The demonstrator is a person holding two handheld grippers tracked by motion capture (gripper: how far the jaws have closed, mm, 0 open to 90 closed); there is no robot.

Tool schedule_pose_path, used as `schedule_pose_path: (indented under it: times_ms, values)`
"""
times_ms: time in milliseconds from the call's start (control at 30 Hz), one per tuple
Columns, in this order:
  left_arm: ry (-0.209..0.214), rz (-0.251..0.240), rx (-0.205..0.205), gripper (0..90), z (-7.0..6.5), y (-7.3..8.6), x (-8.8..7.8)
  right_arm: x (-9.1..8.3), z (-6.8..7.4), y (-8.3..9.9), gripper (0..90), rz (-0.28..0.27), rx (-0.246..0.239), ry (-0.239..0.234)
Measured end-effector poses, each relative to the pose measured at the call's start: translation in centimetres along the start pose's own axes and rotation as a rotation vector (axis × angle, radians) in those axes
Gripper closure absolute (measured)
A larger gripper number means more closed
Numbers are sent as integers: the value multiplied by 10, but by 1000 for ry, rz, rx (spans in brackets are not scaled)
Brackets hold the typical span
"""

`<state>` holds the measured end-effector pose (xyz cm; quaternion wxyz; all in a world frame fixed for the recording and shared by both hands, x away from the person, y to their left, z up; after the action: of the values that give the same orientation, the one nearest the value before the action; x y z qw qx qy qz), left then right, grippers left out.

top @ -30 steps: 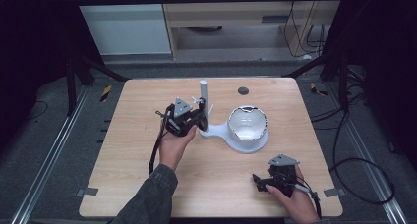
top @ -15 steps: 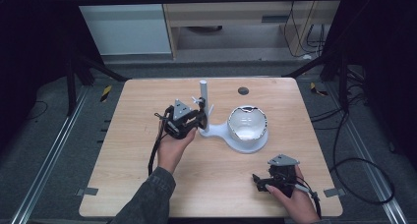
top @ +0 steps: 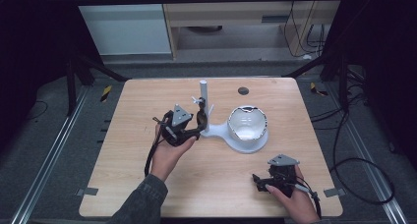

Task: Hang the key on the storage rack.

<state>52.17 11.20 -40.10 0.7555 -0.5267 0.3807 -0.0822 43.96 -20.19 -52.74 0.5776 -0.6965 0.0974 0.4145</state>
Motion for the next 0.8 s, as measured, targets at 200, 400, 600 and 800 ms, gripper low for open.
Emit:
schedule_pose_path:
  times_ms: [200,400,600,800]
  values:
    - [39,36,44,299,-10,5,-2,0,0,0,4,0,0,0]
    - [76,97,47,182,-21,17,-9,0,0,0,3,2,1,2]
    - [83,151,36,125,-20,38,-18,0,1,0,3,1,3,1]
    - [72,209,30,104,-11,60,-25,0,1,0,4,1,4,1]
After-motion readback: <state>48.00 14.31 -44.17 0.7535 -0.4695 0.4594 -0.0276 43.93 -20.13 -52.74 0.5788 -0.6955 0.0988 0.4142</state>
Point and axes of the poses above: each handheld gripper's, and its own axes: x roughly forward along the jaws, y roughly out of its underside, z roughly to its left, the point moved 2 cm from there along x, roughly forward along the jaws, and after that the axes turned 1 degree about x, right-handed, at the moved point
